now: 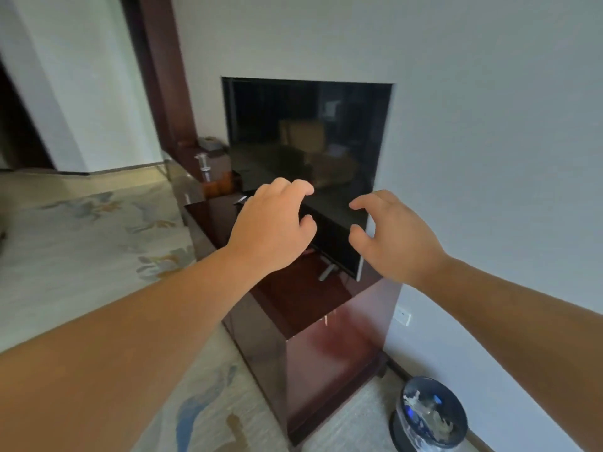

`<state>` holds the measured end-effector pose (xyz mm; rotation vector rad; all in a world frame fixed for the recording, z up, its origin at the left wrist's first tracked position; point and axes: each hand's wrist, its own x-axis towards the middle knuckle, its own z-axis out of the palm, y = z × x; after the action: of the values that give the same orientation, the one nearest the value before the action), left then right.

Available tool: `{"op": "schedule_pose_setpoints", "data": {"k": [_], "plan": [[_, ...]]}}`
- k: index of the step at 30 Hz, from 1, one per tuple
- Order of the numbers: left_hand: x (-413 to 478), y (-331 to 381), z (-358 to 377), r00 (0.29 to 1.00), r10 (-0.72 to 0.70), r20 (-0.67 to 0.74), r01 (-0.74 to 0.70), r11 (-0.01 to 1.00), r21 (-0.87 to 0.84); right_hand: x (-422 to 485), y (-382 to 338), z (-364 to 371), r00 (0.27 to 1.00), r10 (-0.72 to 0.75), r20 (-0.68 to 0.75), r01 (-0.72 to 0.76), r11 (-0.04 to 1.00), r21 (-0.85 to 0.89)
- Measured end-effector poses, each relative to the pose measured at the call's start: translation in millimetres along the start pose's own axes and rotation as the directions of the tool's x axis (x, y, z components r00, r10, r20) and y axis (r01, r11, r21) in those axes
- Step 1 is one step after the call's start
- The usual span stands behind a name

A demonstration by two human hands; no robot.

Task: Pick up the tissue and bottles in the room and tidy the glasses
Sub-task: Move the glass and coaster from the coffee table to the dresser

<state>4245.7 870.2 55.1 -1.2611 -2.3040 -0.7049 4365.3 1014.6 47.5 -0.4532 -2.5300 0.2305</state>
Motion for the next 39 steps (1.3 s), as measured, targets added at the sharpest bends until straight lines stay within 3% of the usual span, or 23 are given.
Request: {"op": "schedule_pose_setpoints", "data": {"k": [7, 13, 21, 26, 39], "plan": [[-31, -6, -40, 0.979, -0.192, -0.060, 0.198, 0.974, 0.108, 8, -32, -1, 0.979, -0.201, 0.033, 0.196, 0.972, 0.127], [-67, -3, -49, 0.943, -0.333, -0.030, 0.333, 0.927, 0.174, 6, -46, 15, 0.952, -0.295, 0.077, 0.270, 0.934, 0.235], [-110, -40, -99, 0.902, -0.426, -0.076, 0.429, 0.857, 0.286, 7, -108, 33, 0.881, -0.462, 0.102, 0.399, 0.842, 0.363], [-168, -82, -162, 0.859, -0.489, -0.151, 0.509, 0.783, 0.357, 8, -200, 51, 0.804, -0.586, 0.097, 0.499, 0.755, 0.426], [-377, -225, -349, 0.672, -0.629, -0.391, 0.739, 0.535, 0.410, -64, -519, 107, 0.582, -0.812, 0.049, 0.658, 0.505, 0.558]]}}
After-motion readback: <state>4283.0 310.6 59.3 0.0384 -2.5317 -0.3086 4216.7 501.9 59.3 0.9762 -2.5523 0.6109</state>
